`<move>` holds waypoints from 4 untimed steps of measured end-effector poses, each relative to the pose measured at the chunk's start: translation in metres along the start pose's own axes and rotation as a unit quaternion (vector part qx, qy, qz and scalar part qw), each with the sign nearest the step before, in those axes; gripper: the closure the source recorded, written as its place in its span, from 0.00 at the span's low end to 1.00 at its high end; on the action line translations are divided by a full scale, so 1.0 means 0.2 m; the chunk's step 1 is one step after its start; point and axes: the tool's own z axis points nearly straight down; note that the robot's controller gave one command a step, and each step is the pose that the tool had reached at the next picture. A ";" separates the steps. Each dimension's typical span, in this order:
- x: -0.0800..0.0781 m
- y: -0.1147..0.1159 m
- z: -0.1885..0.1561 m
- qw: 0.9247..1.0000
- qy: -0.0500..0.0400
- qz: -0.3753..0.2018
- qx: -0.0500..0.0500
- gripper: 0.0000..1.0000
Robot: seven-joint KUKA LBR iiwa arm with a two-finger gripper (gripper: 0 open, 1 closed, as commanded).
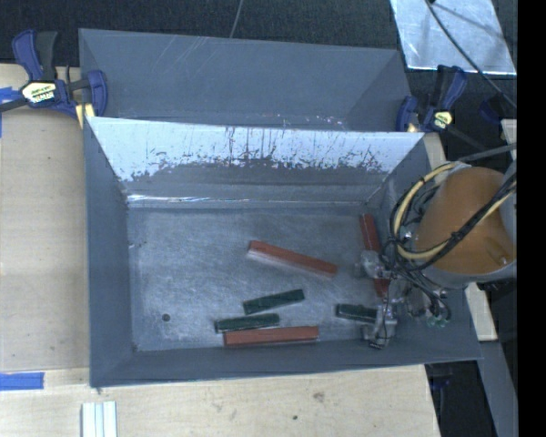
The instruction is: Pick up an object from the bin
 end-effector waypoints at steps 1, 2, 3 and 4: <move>-0.06 -0.01 -0.02 0.998 -0.003 -0.065 0.000 0.00; -0.03 0.00 -0.01 1.000 -0.002 -0.024 0.000 0.00; -0.05 -0.01 -0.02 0.999 -0.002 -0.050 0.000 0.00; -0.04 0.00 -0.01 1.000 -0.003 -0.024 -0.001 1.00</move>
Offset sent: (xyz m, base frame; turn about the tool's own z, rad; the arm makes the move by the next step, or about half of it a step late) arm 0.0000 0.0000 0.0000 0.0000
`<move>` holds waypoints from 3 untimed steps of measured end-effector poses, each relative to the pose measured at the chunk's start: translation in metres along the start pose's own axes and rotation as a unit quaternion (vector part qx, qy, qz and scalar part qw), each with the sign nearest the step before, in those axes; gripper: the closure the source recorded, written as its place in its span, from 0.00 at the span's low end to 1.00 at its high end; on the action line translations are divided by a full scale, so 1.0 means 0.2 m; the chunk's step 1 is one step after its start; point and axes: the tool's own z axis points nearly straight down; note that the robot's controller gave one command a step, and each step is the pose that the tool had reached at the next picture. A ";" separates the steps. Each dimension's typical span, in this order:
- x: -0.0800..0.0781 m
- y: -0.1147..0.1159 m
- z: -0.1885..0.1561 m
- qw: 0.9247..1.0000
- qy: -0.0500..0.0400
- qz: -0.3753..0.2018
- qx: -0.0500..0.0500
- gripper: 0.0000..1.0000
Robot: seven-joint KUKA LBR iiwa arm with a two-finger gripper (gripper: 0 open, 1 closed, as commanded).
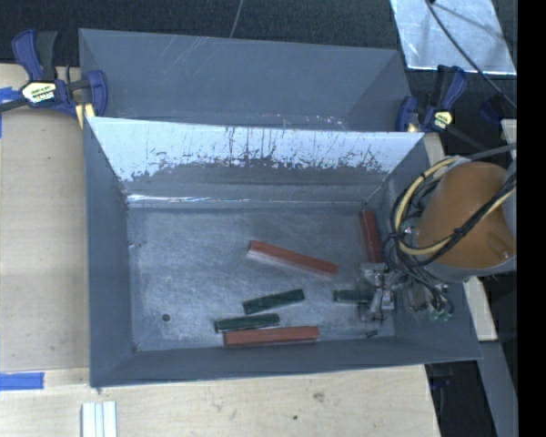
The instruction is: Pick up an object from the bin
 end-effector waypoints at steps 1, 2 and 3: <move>0.00 0.00 0.00 1.000 0.000 0.000 0.000 1.00; 0.00 0.00 -0.01 1.000 0.001 -0.001 0.000 1.00; 0.01 0.00 -0.08 1.000 0.006 -0.001 -0.001 1.00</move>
Offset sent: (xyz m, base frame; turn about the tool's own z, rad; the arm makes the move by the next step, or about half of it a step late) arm -0.0001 0.0001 0.0344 0.0000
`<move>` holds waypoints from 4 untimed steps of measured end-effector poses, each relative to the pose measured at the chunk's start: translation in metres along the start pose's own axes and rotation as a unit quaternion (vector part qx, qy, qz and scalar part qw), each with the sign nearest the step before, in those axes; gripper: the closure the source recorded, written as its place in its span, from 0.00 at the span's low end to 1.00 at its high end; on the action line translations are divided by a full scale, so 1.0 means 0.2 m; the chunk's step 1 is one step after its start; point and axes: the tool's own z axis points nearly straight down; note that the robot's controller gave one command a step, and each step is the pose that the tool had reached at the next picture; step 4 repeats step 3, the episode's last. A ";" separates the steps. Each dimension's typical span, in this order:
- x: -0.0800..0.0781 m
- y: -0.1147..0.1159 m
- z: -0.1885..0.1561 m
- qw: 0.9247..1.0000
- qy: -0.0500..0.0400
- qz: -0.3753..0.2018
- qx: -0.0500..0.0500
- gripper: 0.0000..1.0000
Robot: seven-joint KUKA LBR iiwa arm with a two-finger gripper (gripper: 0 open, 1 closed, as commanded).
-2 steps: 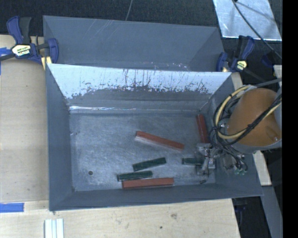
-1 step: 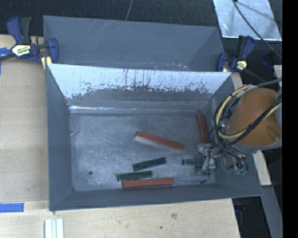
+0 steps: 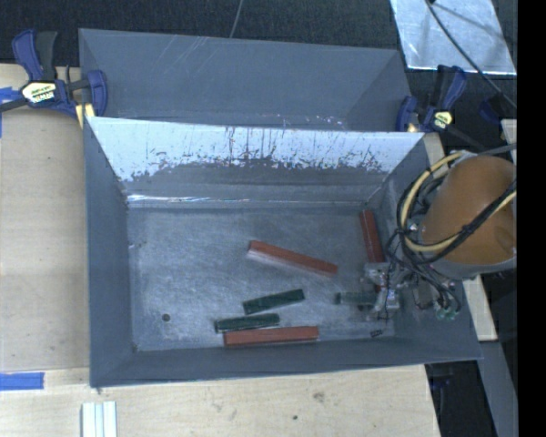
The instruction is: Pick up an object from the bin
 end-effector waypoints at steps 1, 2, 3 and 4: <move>0.00 0.00 -0.12 1.000 0.000 0.000 0.000 1.00; -0.01 0.00 -0.22 1.000 -0.005 0.000 0.001 1.00; -0.01 0.00 -0.28 1.000 -0.006 0.000 0.002 1.00; -0.01 0.00 -0.28 1.000 -0.006 0.000 0.002 1.00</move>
Offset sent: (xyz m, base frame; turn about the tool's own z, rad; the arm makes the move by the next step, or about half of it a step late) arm -0.0001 -0.0001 0.0673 0.0000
